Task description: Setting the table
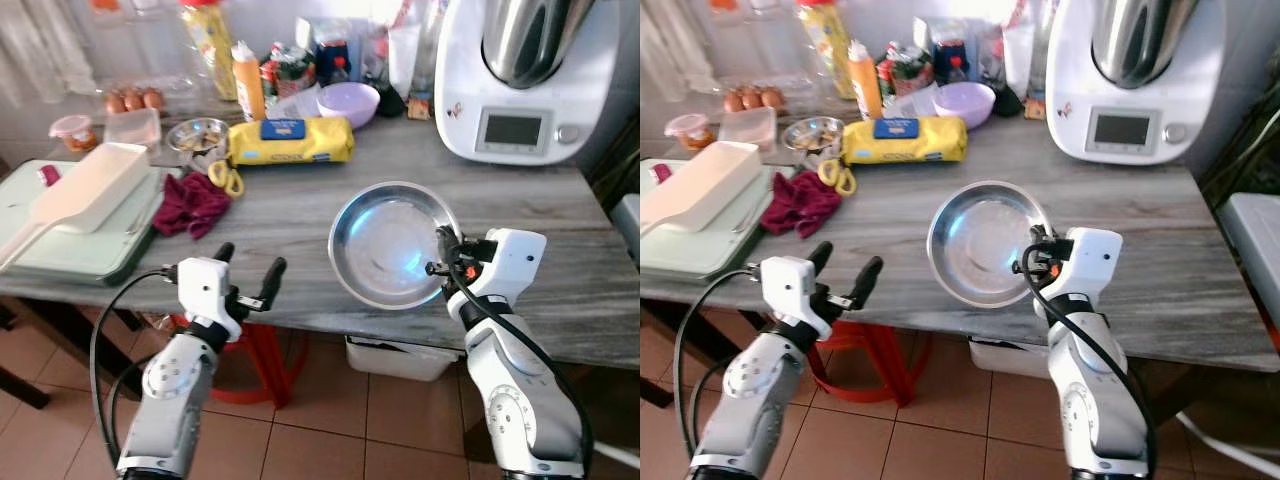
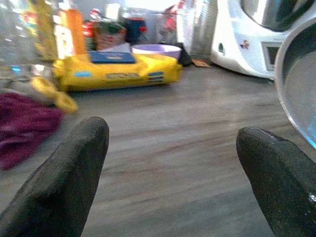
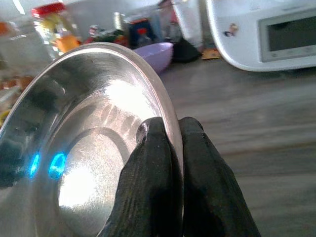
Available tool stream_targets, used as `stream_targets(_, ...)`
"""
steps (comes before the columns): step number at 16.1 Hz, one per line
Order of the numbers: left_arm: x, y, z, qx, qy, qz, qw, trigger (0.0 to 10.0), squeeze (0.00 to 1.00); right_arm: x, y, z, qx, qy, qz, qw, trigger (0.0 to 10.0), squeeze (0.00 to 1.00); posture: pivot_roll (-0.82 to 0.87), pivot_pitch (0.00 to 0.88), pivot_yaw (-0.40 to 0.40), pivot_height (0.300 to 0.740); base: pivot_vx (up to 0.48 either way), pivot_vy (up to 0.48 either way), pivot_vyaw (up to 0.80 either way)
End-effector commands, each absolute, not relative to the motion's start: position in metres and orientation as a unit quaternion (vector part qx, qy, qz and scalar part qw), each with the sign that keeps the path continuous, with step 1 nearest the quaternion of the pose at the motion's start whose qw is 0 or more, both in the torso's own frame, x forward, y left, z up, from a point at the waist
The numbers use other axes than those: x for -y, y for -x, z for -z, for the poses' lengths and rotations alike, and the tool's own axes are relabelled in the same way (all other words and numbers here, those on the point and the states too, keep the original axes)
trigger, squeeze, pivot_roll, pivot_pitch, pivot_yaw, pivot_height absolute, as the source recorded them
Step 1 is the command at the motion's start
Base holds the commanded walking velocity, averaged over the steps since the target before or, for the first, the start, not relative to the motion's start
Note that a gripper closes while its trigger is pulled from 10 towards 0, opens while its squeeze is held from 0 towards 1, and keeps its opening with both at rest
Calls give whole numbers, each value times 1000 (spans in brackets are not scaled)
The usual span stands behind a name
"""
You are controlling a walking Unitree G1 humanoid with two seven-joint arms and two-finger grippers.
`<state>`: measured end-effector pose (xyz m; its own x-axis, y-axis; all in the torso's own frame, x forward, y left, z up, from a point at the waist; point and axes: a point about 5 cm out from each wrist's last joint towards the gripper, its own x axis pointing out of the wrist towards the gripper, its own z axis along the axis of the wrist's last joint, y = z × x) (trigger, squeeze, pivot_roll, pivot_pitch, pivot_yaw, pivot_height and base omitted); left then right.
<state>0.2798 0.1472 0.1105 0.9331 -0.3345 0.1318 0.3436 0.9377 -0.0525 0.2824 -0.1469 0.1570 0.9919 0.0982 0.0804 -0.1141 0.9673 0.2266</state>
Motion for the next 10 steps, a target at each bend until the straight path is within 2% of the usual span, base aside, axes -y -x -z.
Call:
stream_targets(1, -153, -277, -110, 58, 28, 168, 984, 10000, 0, 141, -282, -158, 37, -117, -65, 990, 10000, 0, -21, 71, 53, 740, 0, 0, 0)
stream_targets(3, -154, -272, -108, 54, 19, 180, 982, 10000, 0, 140, -282, -157, 35, -120, -64, 990, 10000, 0, -19, 74, 56, 740, 0, 0, 0)
stream_targets(6, -148, -255, -101, 33, 40, 269, 962, 10000, 0, 143, -284, -153, 25, -127, -52, 990, 10000, 0, -14, 87, 59, 740, 0, 0, 0)
stream_targets(8, -148, -249, -100, 26, 33, 292, 956, 10000, 0, 148, -288, -154, 26, -128, -46, 990, 10000, 0, -13, 89, 58, 740, 0, 0, 0)
stream_targets(10, -146, -245, -97, 11, 33, 326, 945, 10000, 0, 157, -304, -153, -2, -128, -34, 991, 10000, 0, -20, 76, 44, 740, 0, 0, 0)
